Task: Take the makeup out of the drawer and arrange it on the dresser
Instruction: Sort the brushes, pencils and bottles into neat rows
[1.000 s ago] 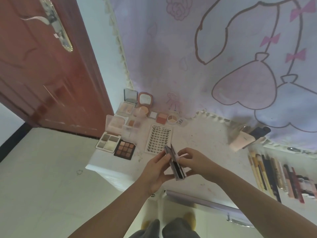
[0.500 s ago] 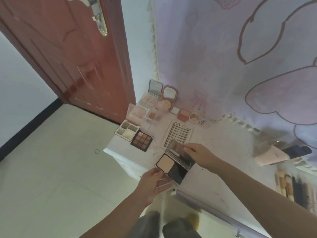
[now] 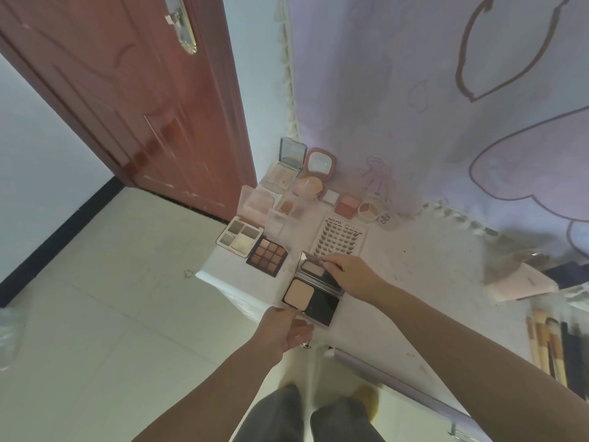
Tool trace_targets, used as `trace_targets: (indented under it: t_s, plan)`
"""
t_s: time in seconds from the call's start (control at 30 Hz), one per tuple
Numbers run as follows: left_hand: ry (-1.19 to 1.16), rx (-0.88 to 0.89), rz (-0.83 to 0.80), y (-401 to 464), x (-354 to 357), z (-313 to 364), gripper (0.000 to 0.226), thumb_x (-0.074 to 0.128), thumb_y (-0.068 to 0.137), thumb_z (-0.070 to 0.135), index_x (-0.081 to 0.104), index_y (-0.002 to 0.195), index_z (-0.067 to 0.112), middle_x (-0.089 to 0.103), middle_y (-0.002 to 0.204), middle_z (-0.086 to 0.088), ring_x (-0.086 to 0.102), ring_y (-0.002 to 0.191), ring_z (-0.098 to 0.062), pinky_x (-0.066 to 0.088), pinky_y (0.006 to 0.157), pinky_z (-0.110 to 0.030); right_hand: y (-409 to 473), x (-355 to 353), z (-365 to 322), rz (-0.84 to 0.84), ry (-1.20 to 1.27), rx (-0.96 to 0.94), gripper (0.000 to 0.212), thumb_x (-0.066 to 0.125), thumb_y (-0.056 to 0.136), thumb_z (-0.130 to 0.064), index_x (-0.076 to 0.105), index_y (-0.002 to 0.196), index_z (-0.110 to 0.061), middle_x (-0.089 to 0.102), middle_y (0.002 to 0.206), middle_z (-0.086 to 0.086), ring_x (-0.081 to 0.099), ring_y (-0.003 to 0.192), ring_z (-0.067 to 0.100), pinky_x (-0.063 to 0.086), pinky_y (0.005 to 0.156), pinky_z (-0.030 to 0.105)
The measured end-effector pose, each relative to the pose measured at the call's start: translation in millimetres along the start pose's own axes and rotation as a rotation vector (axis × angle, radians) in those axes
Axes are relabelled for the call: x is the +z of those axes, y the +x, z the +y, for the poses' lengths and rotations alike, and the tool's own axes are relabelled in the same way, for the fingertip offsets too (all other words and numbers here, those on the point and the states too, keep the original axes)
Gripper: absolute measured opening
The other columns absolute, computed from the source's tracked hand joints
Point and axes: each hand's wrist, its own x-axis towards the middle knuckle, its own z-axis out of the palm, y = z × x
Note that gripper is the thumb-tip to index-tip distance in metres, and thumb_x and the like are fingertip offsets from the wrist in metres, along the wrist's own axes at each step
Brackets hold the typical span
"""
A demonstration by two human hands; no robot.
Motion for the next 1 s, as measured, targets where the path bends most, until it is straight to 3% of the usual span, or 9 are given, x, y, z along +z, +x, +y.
trace_targets:
  t_s: [0.17,0.3,0.4,0.5,0.63,0.73,0.83,0.9,1.0]
  plan:
    - [0.069,0.024,-0.082,-10.0,-4.3,2.3,0.014,0.05,0.093,0.004,0.053,0.106,0.001,0.059,0.101,-0.023,0.068,0.086,-0.035,0.059,0.065,-0.04,-9.0,-9.0,-0.2,0.073,0.065,0.068,0.033,0.043,0.099,-0.028,0.055,0.128,-0.02,0.058,0.128,-0.001,0.053,0.114,0.015,0.034,0.089,0.018]
    - [0.343,0.006,-0.221,-25.4,19.6,-6.4,0.013,0.05,0.093,0.009,0.052,0.106,0.005,0.059,0.101,-0.022,0.069,0.085,-0.033,0.059,0.067,-0.037,-35.9,-37.8,10.2,0.182,0.129,0.11,0.026,0.043,0.099,-0.025,0.058,0.121,-0.022,0.063,0.12,-0.003,0.06,0.1,0.009,0.04,0.081,0.016]
    - [0.628,0.087,-0.402,-32.4,74.6,-7.1,0.015,0.046,0.097,0.017,0.051,0.108,0.007,0.061,0.102,-0.016,0.069,0.081,-0.024,0.058,0.067,-0.03,-68.6,-67.6,32.0,0.286,0.14,0.169,0.023,0.044,0.098,-0.02,0.061,0.114,-0.02,0.068,0.108,-0.001,0.062,0.089,0.008,0.043,0.073,0.011]
    - [0.863,0.194,-0.504,-35.5,144.5,-5.3,0.014,0.045,0.098,0.02,0.05,0.108,0.013,0.062,0.098,-0.009,0.067,0.078,-0.017,0.057,0.064,-0.023,-105.7,-100.1,62.0,0.42,0.119,0.255,0.024,0.045,0.098,-0.015,0.063,0.114,-0.014,0.067,0.112,0.002,0.062,0.096,0.014,0.045,0.086,0.02]
    - [0.919,0.3,-0.607,-25.5,230.8,-10.5,0.012,0.045,0.094,0.013,0.047,0.106,0.013,0.057,0.087,-0.004,0.058,0.07,-0.014,0.052,0.063,-0.025,-145.4,-143.7,107.6,0.631,-0.011,0.352,0.026,0.045,0.096,-0.008,0.061,0.117,-0.01,0.062,0.12,0.006,0.059,0.106,0.023,0.043,0.095,0.027]
    - [0.846,0.289,-0.576,-16.5,281.5,-16.2,0.012,0.045,0.093,0.011,0.046,0.105,0.013,0.053,0.082,-0.003,0.053,0.065,-0.013,0.047,0.058,-0.022,-157.0,-170.1,132.3,0.635,-0.181,0.418,0.033,0.045,0.096,-0.014,0.052,0.129,-0.013,0.053,0.128,0.005,0.055,0.113,0.023,0.047,0.095,0.035]
    - [0.617,0.046,-0.55,-11.6,314.5,-21.7,0.011,0.043,0.097,0.016,0.049,0.1,0.007,0.058,0.079,-0.009,0.057,0.066,-0.018,0.05,0.062,-0.027,-153.9,-181.6,150.2,0.451,-0.421,0.468,0.034,0.043,0.098,-0.023,0.047,0.131,-0.017,0.056,0.126,0.002,0.058,0.11,0.02,0.051,0.089,0.035]
    - [0.381,-0.141,-0.522,-5.7,327.8,-23.8,0.022,0.041,0.1,0.022,0.048,0.096,0.001,0.06,0.082,-0.018,0.06,0.069,-0.026,0.051,0.067,-0.034,-149.7,-184.6,155.1,0.336,-0.484,0.506,0.029,0.041,0.098,-0.023,0.052,0.123,-0.013,0.062,0.115,0.007,0.061,0.101,0.025,0.052,0.083,0.037]
    - [0.089,-0.286,-0.524,1.3,335.9,-20.5,0.033,0.036,0.101,0.024,0.051,0.1,-0.005,0.06,0.088,-0.022,0.059,0.075,-0.031,0.052,0.072,-0.039,-145.1,-183.0,156.0,0.283,-0.467,0.45,0.025,0.039,0.097,-0.024,0.061,0.102,-0.012,0.065,0.098,0.008,0.063,0.09,0.026,0.052,0.078,0.038]
